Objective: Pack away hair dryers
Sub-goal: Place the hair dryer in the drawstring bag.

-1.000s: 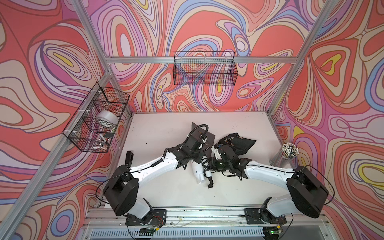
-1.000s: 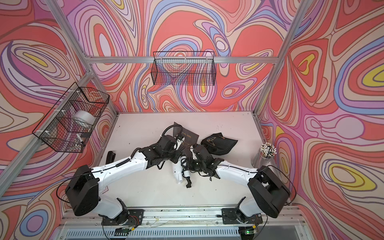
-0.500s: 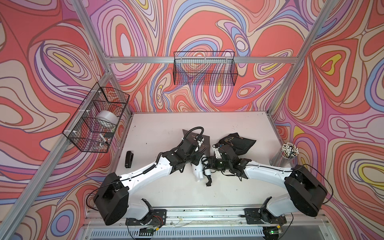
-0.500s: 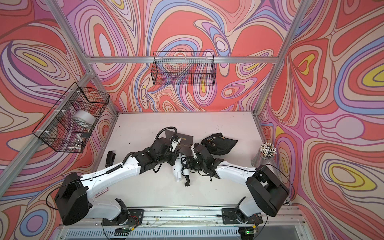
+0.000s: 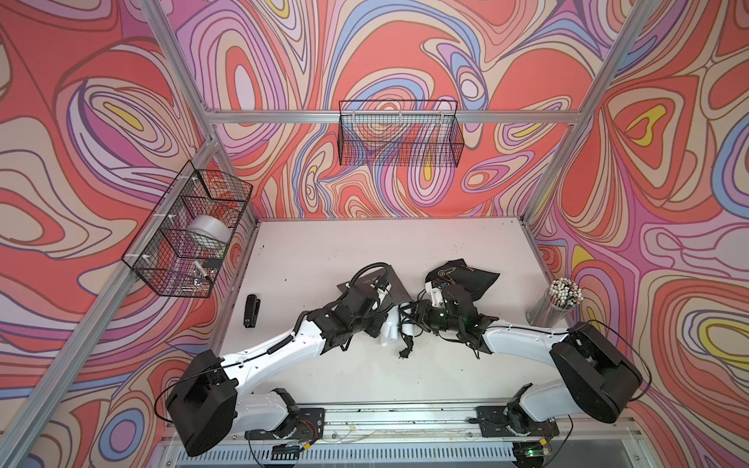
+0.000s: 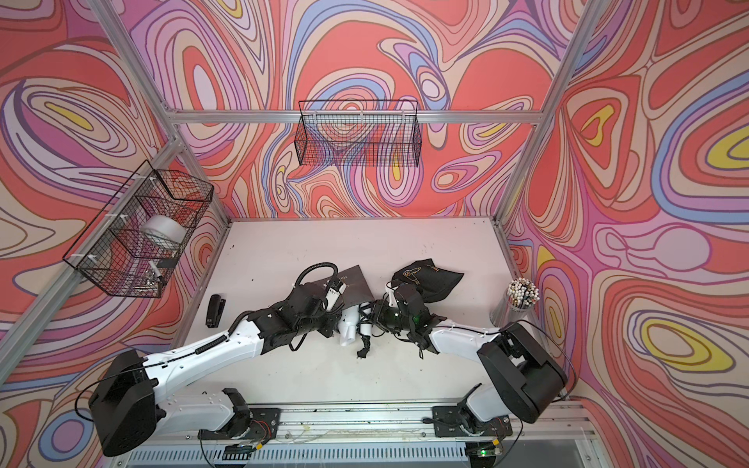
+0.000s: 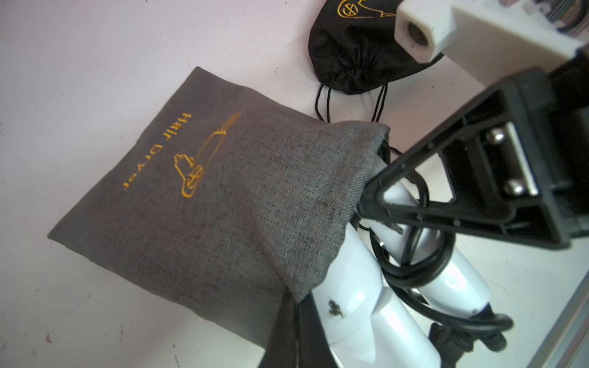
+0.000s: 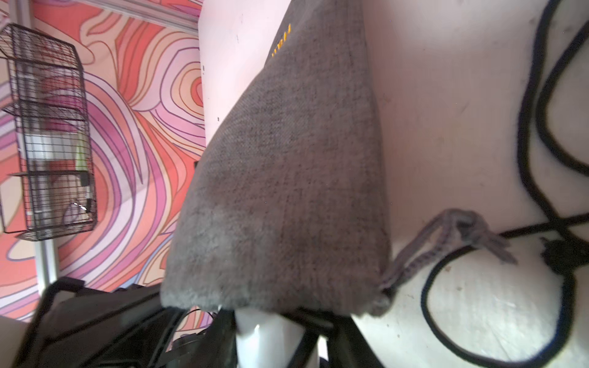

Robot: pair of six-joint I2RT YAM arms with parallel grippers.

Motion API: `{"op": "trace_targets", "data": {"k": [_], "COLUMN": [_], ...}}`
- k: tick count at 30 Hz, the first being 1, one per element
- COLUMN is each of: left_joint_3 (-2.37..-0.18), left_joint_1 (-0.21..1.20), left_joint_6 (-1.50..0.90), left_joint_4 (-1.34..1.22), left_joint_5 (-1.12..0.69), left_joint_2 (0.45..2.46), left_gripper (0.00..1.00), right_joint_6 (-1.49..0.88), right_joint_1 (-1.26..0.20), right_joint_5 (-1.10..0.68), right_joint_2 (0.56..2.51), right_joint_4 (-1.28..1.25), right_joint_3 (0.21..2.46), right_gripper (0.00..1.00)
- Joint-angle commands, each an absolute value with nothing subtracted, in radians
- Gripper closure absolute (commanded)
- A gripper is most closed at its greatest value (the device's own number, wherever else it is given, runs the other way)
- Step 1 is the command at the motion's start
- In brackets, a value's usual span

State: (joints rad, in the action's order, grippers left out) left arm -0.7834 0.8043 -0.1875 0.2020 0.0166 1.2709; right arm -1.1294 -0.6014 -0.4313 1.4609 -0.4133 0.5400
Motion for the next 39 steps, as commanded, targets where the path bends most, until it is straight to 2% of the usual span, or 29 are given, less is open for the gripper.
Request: {"op": "trace_targets", "data": {"k": [1,11,19,28,34,39], "left_joint_3": [-0.762,-0.706,-0.671,-0.699,-0.756,-0.820], "left_joint_1": [0.825,0.860,0.866,0.880,0.884,0.883], "left_joint_6": [-0.183,-0.187,-0.189,-0.189,-0.175,-0.130], "left_joint_4": [0.176,0.157,0.169,0.142,0.123,0.127], "left_joint_5": [0.007,0.008,0.018,-0.023,-0.028,0.022], "left_joint_2": [1.248,1.214,1.177,1.206,1.247,1.268], "left_gripper": [1.00,1.00,1.00,1.00,1.00,1.00], "right_joint_6": [-1.235,-1.402,-1.413,-1.408,-1.248,-1.193], "right_joint_1": [-0.581,-0.556,-0.544,-0.542,-0.571,-0.599], "right_joint_5": [-0.481,-0.497,-0.483,-0.423,-0.496,-0.550], "right_joint_2": [1.494,1.610,1.606,1.598,1.607,1.646], "right_joint_4": [-0.637,-0.946,-0.944,-0.853,-0.530,-0.469], "right_joint_3": [0.512,0.441,0.427,0.473,0.648,0.687], "right_gripper": [1.00,1.00,1.00,1.00,1.00,1.00]}}
